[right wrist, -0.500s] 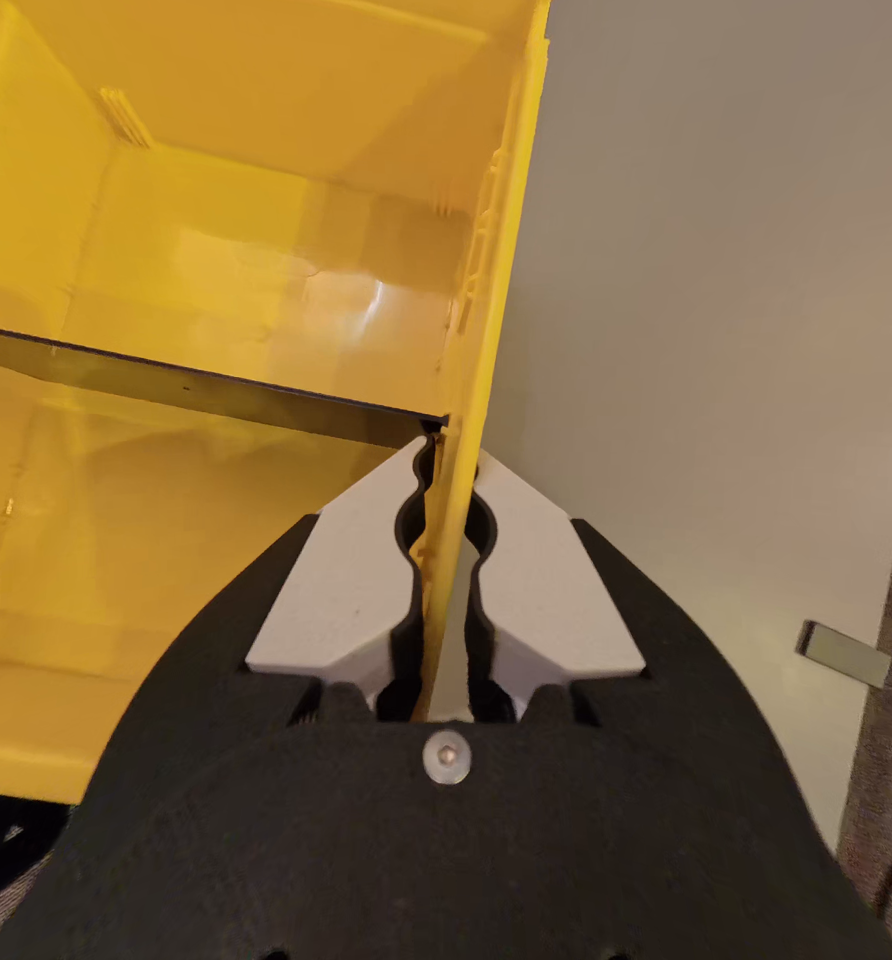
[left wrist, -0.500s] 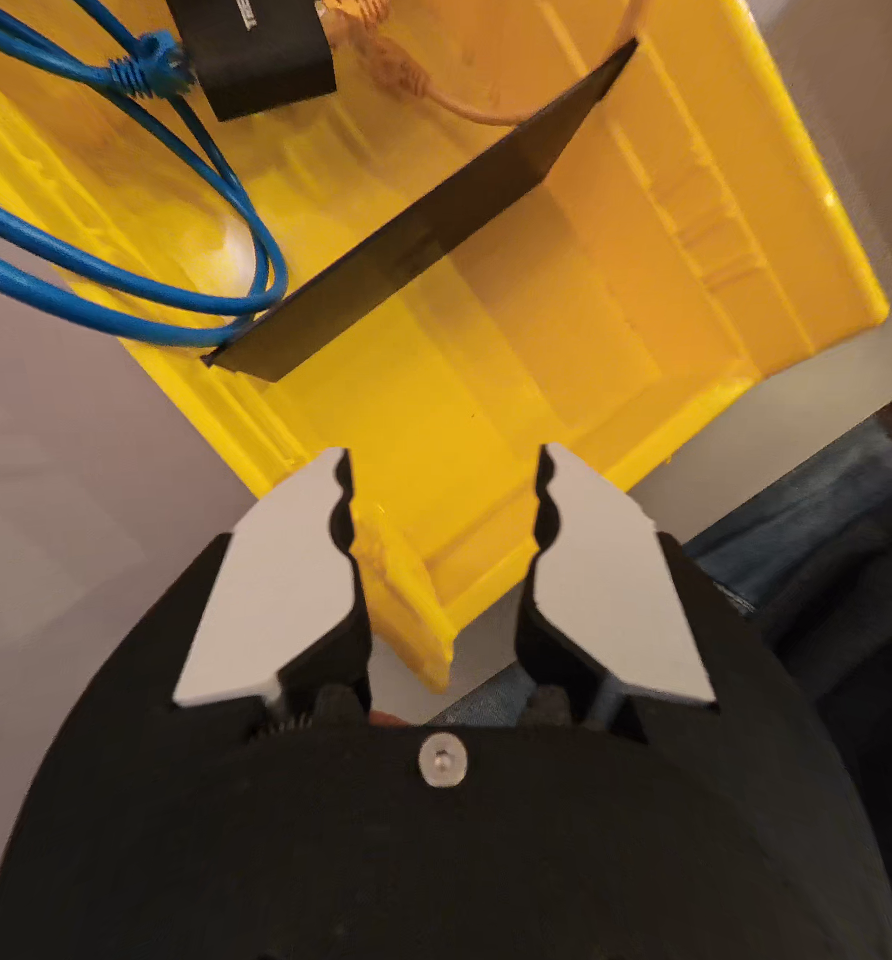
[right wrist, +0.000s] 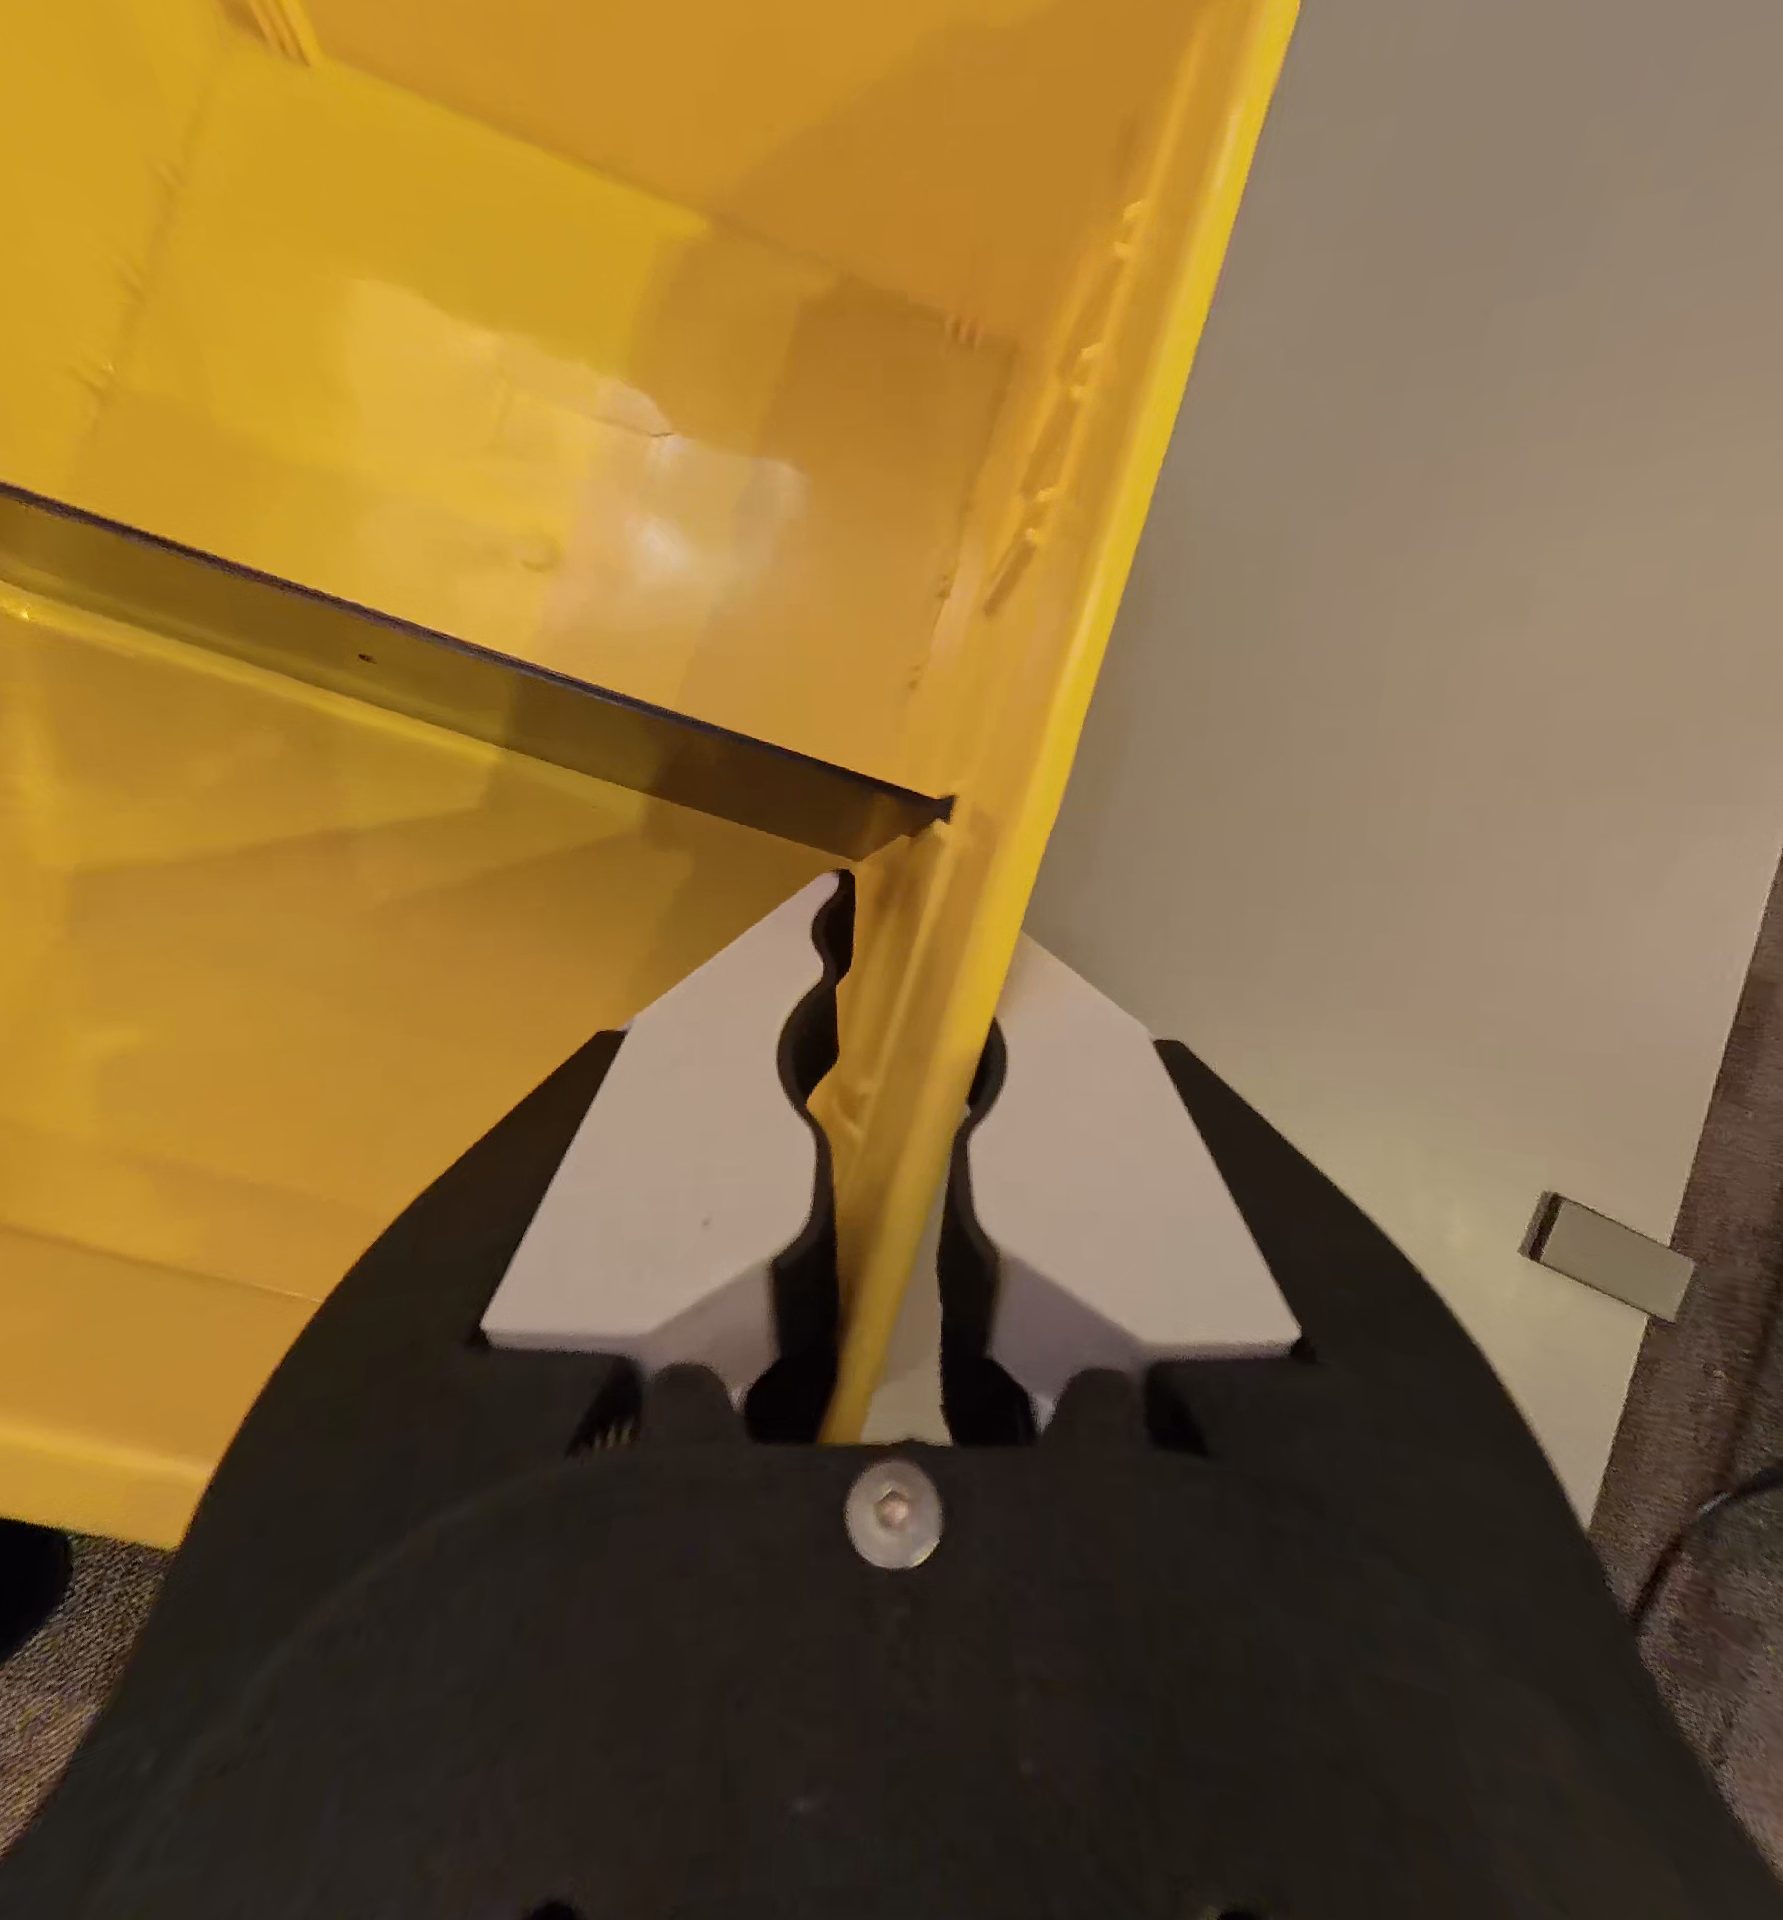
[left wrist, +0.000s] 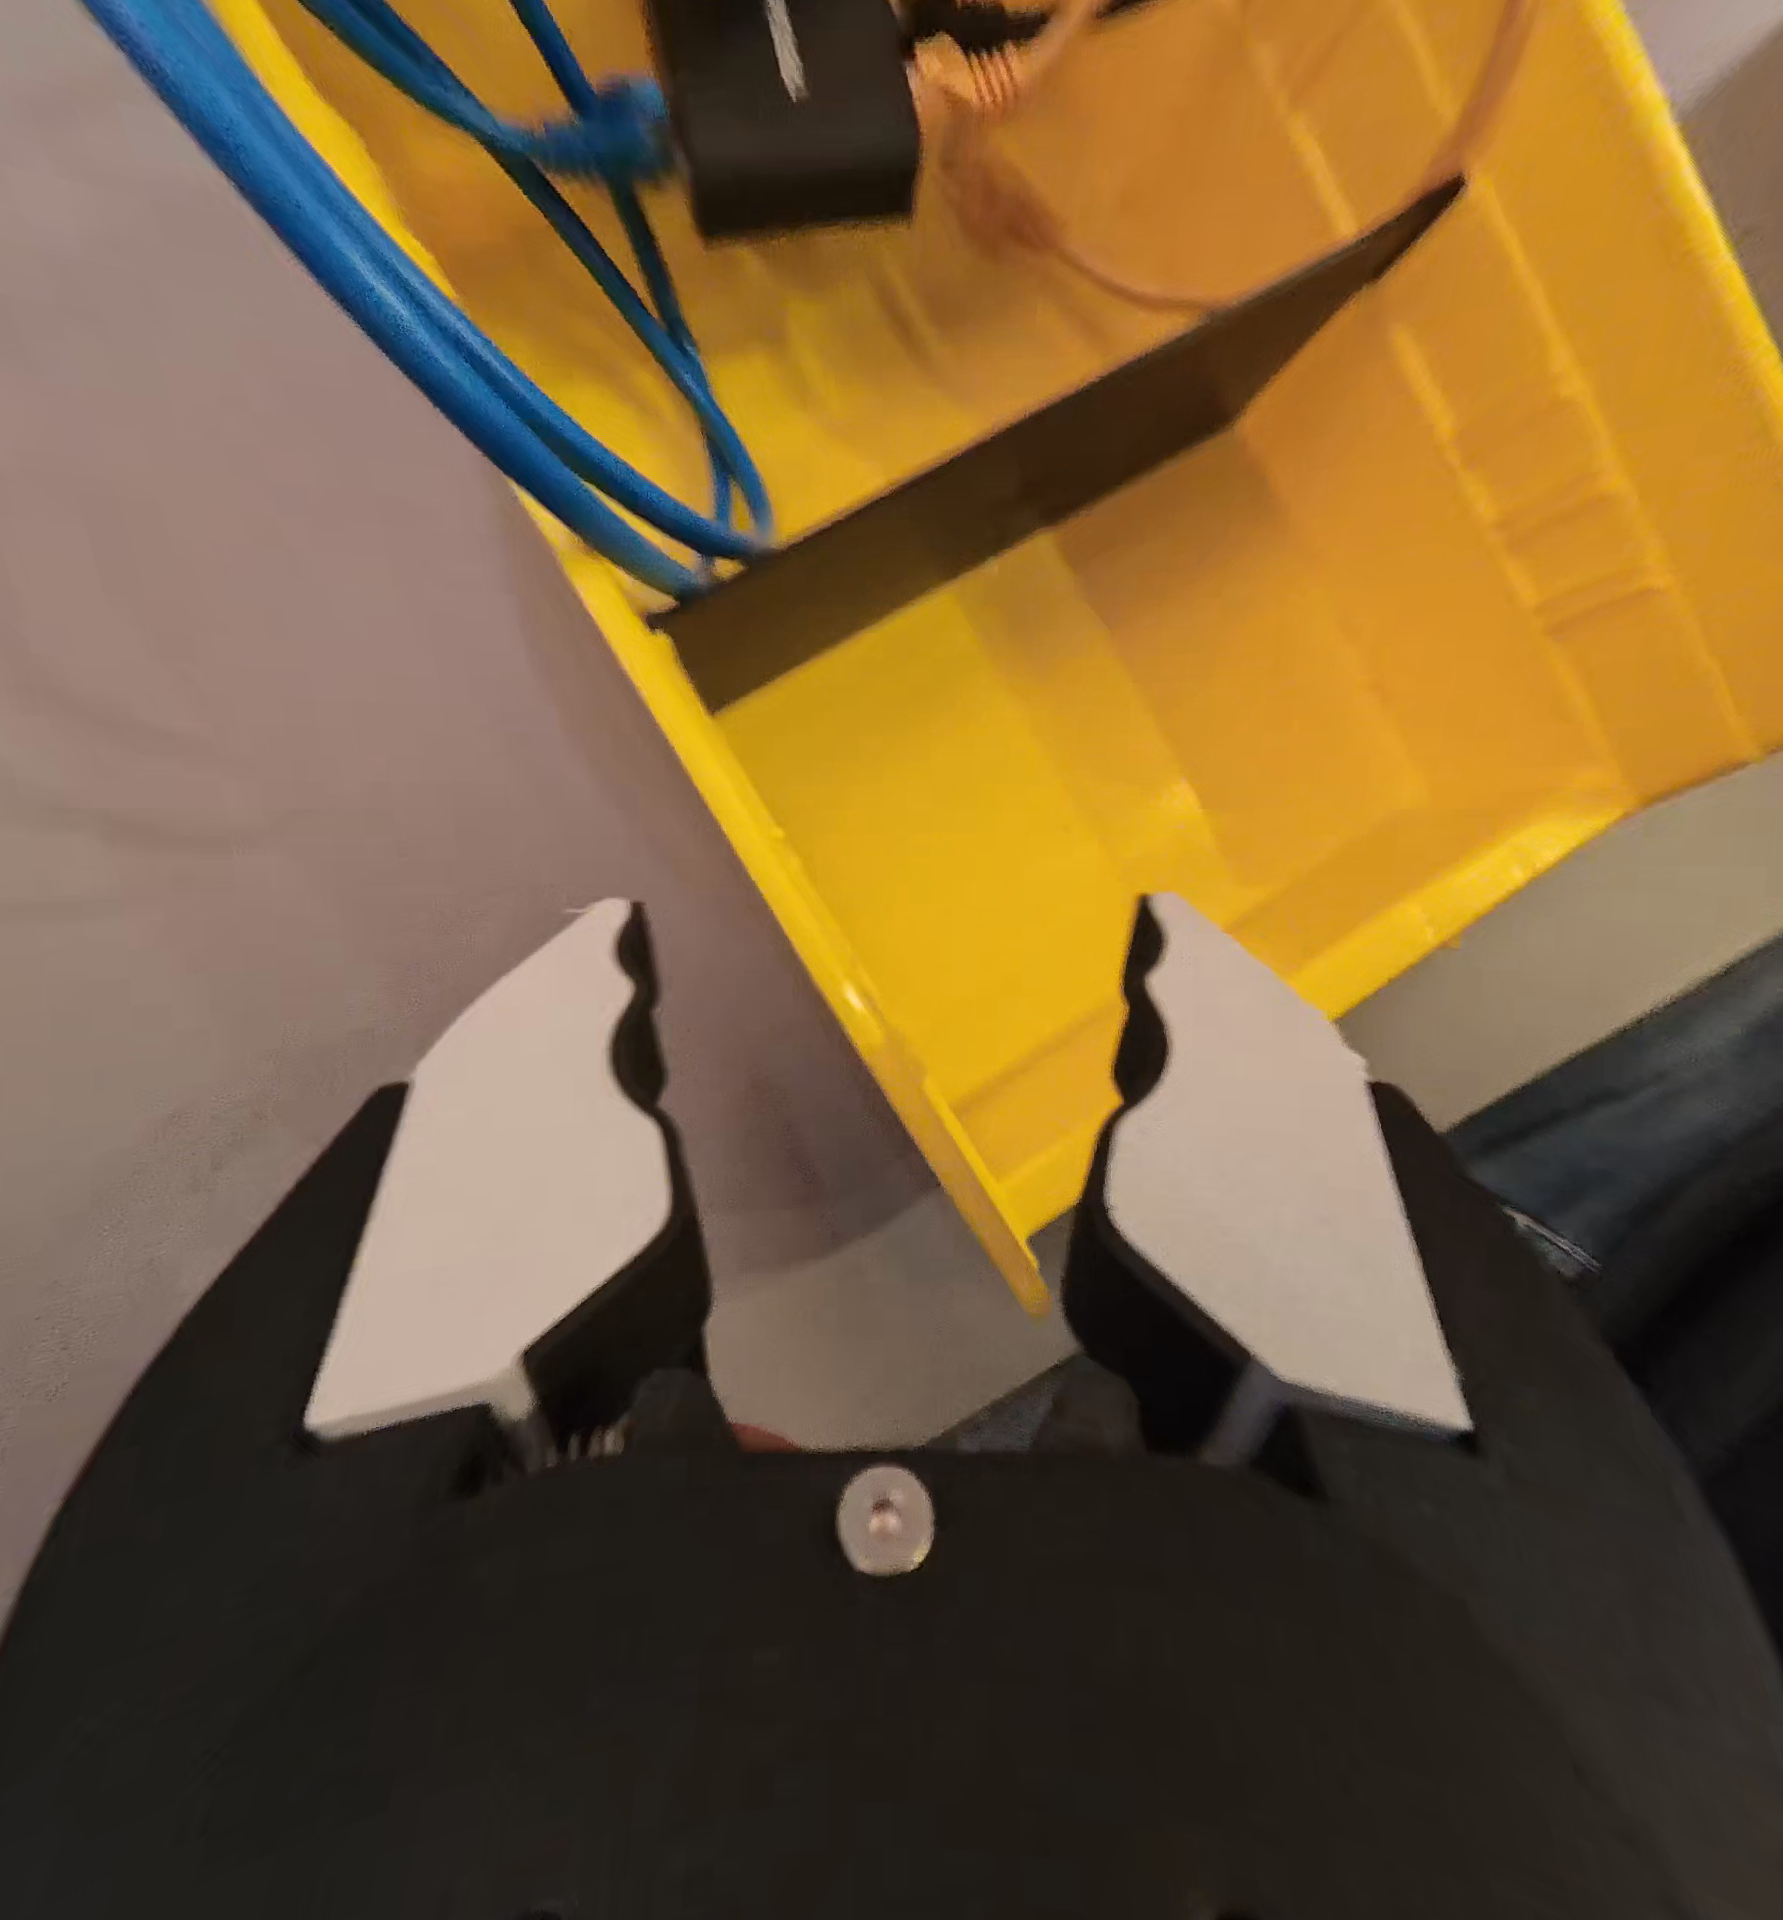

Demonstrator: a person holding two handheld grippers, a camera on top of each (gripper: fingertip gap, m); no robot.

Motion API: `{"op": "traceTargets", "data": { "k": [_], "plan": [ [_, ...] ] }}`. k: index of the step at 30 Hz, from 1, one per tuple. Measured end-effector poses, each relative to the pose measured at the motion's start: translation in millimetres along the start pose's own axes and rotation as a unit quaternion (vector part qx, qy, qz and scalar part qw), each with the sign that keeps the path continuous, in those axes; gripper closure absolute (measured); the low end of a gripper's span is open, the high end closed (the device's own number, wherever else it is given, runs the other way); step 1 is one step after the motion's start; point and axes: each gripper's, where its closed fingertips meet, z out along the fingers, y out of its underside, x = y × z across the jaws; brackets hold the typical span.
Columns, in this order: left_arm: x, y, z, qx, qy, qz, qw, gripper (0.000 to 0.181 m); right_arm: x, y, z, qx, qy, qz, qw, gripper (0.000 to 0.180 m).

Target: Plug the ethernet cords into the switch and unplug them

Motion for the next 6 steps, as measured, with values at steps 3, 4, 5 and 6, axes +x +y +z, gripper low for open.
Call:
{"op": "traceTargets", "data": {
  "k": [3,4,5,6],
  "plan": [
    [-1,15,20,-0.028,0.031,-0.016,0.999,0.124,2,-1,1,0.002,-0.01,0.009,1.0,0.171],
    [-3,17,24,-0.028,0.032,-0.019,0.999,0.134,3,-2,2,0.001,-0.013,0.011,1.0,0.172],
    [-9,19,26,-0.028,0.021,-0.02,0.999,0.143,4,-2,2,0.0,-0.015,0.012,1.0,0.172],
    [-19,21,25,-0.028,-0.005,-0.014,1.0,0.153,4,-3,3,0.001,-0.017,0.013,1.0,0.173]
  ]
}}
